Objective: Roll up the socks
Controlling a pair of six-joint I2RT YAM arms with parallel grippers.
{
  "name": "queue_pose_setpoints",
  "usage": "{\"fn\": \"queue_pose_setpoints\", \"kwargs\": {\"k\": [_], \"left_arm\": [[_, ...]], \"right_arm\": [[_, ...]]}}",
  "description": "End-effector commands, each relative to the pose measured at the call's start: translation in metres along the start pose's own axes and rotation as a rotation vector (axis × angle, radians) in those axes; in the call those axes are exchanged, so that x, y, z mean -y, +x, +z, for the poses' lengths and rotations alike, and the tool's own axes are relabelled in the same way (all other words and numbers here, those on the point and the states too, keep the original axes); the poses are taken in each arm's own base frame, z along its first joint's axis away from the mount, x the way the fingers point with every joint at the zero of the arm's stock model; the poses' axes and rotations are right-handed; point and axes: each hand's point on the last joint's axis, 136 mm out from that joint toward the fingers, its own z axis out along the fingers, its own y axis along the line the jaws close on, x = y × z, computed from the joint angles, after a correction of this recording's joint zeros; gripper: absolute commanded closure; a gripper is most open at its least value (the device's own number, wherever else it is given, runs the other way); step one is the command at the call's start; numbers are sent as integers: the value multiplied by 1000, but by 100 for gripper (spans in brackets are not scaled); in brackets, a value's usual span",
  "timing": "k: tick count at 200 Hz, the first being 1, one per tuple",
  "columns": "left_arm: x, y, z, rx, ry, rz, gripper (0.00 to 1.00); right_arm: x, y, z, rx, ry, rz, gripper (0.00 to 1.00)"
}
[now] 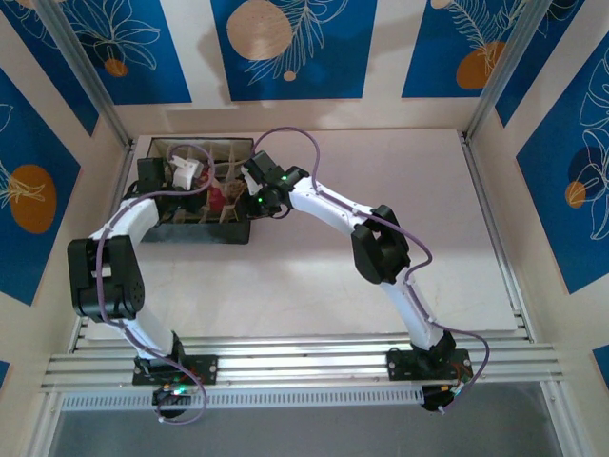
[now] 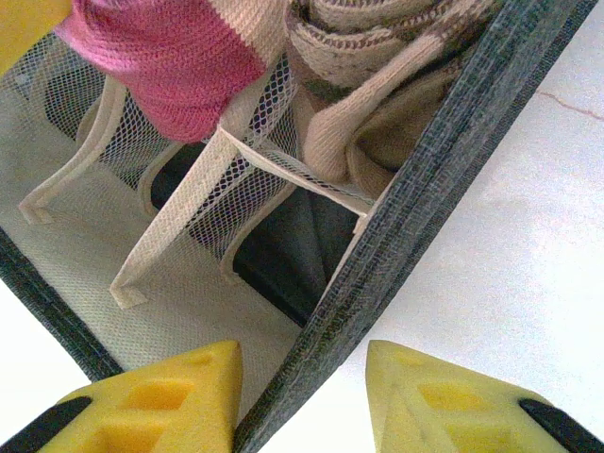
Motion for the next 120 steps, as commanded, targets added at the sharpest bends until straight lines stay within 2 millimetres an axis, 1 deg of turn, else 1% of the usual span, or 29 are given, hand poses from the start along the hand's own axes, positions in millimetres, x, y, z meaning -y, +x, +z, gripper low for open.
{"fn": "queue_pose_setpoints", "kwargs": {"k": [1, 31, 51, 72, 98, 120], "left_arm": [[-14, -11, -1, 30, -17, -21, 100], [-23, -8, 4, 13, -34, -34, 100], [-28, -9, 4, 12, -45, -37, 100], [-31, -9, 5, 10, -58, -38, 100], [-32, -8, 7, 0, -50, -34, 100], [-29, 0, 13, -38, -49, -23, 100]], "right_arm": [[8, 7, 9, -39, 9, 23, 62], [10, 10, 11, -48, 15, 27, 62], [10, 12, 11, -52, 14, 26, 65], [9, 13, 12, -55, 11, 27, 66], [8, 14, 14, -58, 12, 23, 66], [8, 16, 15, -65, 14, 28, 66]]}}
